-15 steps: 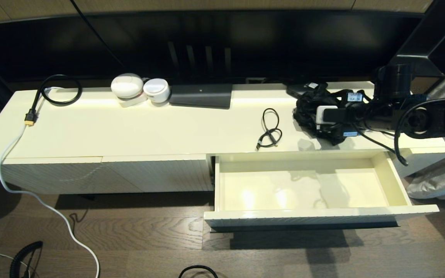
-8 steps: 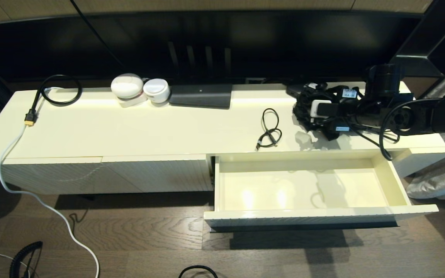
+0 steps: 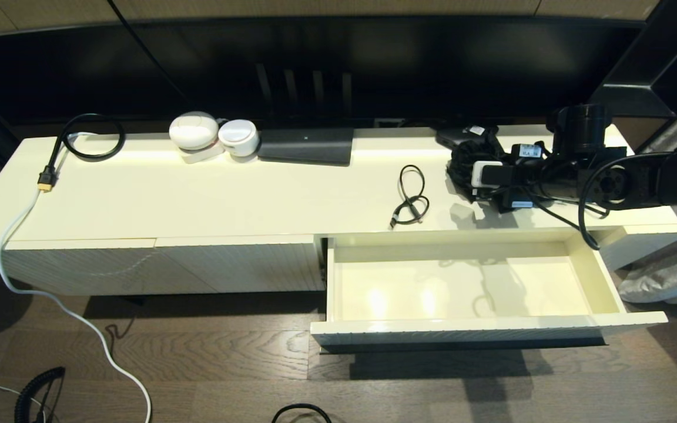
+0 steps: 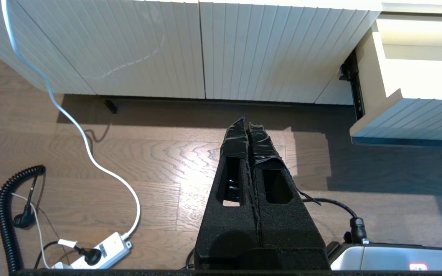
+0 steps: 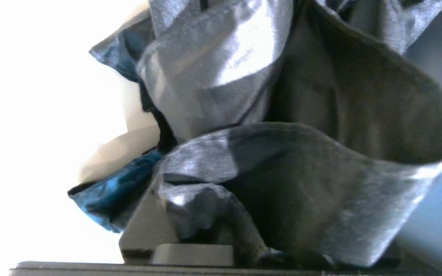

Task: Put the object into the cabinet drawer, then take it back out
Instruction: Put the umbrella in the drawer

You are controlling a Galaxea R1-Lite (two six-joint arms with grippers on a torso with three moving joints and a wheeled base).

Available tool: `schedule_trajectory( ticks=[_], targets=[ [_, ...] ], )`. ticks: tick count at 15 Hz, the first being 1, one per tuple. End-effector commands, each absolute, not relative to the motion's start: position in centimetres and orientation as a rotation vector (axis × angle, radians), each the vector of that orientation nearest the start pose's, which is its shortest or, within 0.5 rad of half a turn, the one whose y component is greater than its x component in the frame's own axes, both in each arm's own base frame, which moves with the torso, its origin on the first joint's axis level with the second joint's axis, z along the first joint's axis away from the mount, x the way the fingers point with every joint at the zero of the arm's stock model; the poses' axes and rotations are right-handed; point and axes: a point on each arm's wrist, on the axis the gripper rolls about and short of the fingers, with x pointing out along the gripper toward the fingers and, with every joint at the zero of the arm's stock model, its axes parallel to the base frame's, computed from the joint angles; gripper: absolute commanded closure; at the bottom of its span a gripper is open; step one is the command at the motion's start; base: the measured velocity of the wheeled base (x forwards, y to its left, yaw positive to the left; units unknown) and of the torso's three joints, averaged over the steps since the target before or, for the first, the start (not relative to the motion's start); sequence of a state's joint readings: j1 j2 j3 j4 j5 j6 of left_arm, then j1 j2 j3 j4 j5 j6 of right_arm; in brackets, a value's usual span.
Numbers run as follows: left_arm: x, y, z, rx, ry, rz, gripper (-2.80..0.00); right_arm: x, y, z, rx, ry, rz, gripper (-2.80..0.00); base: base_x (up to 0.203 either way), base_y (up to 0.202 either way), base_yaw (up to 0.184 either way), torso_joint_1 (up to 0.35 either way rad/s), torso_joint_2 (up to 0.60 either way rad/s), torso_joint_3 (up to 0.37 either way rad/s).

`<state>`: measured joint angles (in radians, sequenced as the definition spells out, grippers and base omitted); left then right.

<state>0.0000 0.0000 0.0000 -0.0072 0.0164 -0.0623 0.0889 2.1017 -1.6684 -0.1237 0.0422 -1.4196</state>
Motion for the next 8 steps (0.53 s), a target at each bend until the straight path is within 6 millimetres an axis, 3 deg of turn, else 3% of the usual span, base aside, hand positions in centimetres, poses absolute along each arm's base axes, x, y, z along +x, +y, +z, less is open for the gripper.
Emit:
schedule_trajectory(
  ticks=[1, 4, 8],
  targets=[
    [-2.3, 0.0, 7.6, -0.063, -0.009, 0.018, 0.00, 43.0, 3.9, 23.0, -1.424, 0.174, 0.315, 0.00, 0.000, 0.000, 0.000, 0.000, 0.00, 0.000],
    [-2.3, 0.0, 7.6, -0.063, -0.008, 0.018, 0.00, 40.9, 3.9, 24.9, -1.424, 0.200, 0.316, 0.00, 0.000, 0.000, 0.000, 0.000, 0.00, 0.000],
    [-2.3, 0.0, 7.6, -0.063, -0.008, 0.018, 0.00, 35.5, 5.0, 28.6, -1.405, 0.219, 0.337, 0.00, 0.000, 0.000, 0.000, 0.000, 0.00, 0.000]
  ],
)
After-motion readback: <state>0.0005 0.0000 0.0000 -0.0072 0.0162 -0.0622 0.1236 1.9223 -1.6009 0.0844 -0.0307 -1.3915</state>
